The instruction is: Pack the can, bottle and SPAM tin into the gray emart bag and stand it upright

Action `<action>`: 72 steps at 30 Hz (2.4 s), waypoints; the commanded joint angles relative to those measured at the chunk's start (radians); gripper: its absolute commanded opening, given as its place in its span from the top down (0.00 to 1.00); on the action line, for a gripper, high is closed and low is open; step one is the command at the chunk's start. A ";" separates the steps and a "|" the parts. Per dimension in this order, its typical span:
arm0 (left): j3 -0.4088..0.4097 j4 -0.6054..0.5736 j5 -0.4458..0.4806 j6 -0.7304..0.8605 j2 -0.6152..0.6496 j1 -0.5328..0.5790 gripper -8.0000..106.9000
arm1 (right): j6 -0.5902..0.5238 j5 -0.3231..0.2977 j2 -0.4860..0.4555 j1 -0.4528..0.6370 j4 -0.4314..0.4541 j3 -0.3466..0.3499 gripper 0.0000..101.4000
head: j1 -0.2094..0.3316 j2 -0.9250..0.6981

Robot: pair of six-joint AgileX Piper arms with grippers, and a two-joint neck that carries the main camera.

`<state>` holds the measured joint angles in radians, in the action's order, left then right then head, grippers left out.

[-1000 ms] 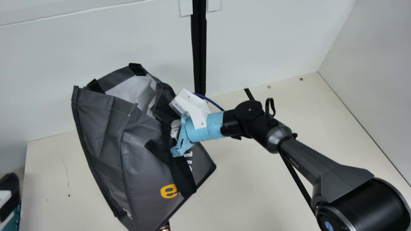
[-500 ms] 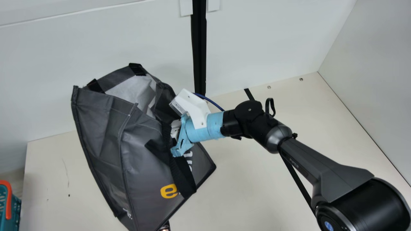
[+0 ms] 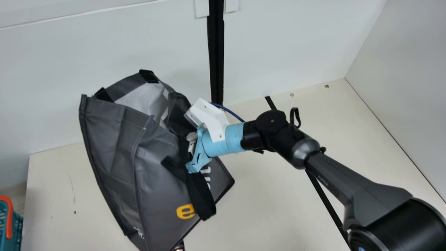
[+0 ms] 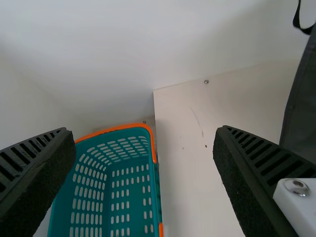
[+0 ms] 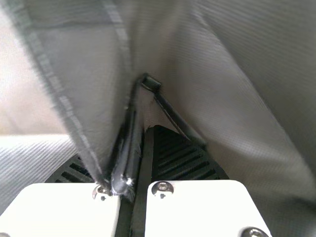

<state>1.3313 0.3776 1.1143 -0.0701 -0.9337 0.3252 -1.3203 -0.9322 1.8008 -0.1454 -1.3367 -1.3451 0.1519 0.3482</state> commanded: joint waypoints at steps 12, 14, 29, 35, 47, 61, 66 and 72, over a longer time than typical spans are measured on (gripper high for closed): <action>0.000 0.000 0.000 0.000 0.000 0.000 0.15 | 0.042 0.037 -0.089 0.102 0.046 0.047 1.00 | 0.023 0.001; 0.000 0.000 0.000 0.000 0.000 0.000 0.15 | 0.047 0.038 -0.106 0.119 0.058 0.052 1.00 | 0.023 0.001; 0.000 0.000 0.000 0.000 0.000 0.000 0.15 | 0.069 0.006 -0.222 0.245 0.140 0.048 1.00 | 0.023 0.001; 0.000 0.000 0.000 0.000 0.000 0.000 0.15 | 0.079 -0.011 -0.252 0.300 0.170 0.030 1.00 | 0.023 0.001; 0.000 0.000 0.000 0.000 0.000 0.000 0.15 | 0.109 -0.050 -0.288 0.433 0.239 -0.036 1.00 | 0.023 0.001; 0.000 0.000 0.000 0.000 0.000 0.000 0.15 | 0.110 -0.114 -0.287 0.610 0.280 -0.118 1.00 | 0.023 0.001; 0.000 0.000 0.000 0.000 0.000 0.000 0.15 | 0.103 -0.144 -0.272 0.675 0.284 -0.158 1.00 | 0.023 0.001; 0.000 0.000 0.000 0.000 0.000 0.000 0.15 | 0.100 -0.174 -0.247 0.743 0.292 -0.210 1.00 | 0.023 0.001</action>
<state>1.3313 0.3776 1.1143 -0.0701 -0.9337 0.3252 -1.2193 -1.1042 1.5506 0.5859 -1.0448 -1.5467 0.1519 0.3467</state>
